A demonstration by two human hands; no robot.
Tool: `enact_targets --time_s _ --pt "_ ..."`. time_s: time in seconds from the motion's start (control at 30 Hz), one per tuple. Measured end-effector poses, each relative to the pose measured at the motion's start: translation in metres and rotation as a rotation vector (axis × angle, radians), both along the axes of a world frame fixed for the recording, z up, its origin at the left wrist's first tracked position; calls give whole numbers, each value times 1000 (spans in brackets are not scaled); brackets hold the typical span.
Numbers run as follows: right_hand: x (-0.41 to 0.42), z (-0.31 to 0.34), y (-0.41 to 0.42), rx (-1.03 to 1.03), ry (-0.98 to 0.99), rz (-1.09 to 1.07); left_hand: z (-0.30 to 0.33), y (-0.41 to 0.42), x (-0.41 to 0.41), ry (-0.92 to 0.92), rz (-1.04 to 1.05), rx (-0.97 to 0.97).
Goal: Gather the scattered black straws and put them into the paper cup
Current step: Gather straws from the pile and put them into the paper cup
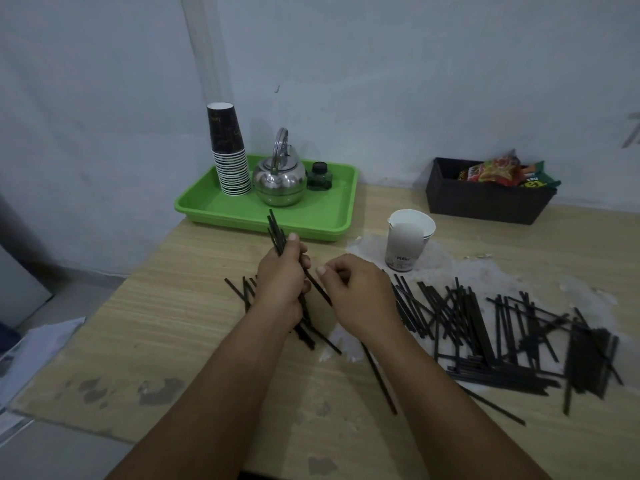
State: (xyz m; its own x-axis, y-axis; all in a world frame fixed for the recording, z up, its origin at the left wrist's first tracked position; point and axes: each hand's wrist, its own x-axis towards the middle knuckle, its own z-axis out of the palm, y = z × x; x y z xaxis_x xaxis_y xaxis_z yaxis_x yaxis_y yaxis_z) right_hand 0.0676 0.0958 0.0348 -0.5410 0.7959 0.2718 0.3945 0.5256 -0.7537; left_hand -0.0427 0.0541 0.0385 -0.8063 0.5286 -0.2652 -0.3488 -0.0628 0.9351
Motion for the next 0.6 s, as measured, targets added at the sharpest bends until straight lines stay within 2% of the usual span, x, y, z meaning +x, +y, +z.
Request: enact_targets --time_s 0.13,0.23,0.33,0.5,0.6 --pt "23 2 20 12 90 -200 1 9 0 25 24 -8" --pt "49 0 44 70 9 -380 4 17 -2 14 45 12" --pt "68 -4 70 24 -43 -471 12 29 -2 3 56 65" --pt "75 -10 109 -93 -327 -346 36 61 5 -17 25 236" --pt "72 -14 121 -137 -266 -228 50 85 11 -24 1 304"
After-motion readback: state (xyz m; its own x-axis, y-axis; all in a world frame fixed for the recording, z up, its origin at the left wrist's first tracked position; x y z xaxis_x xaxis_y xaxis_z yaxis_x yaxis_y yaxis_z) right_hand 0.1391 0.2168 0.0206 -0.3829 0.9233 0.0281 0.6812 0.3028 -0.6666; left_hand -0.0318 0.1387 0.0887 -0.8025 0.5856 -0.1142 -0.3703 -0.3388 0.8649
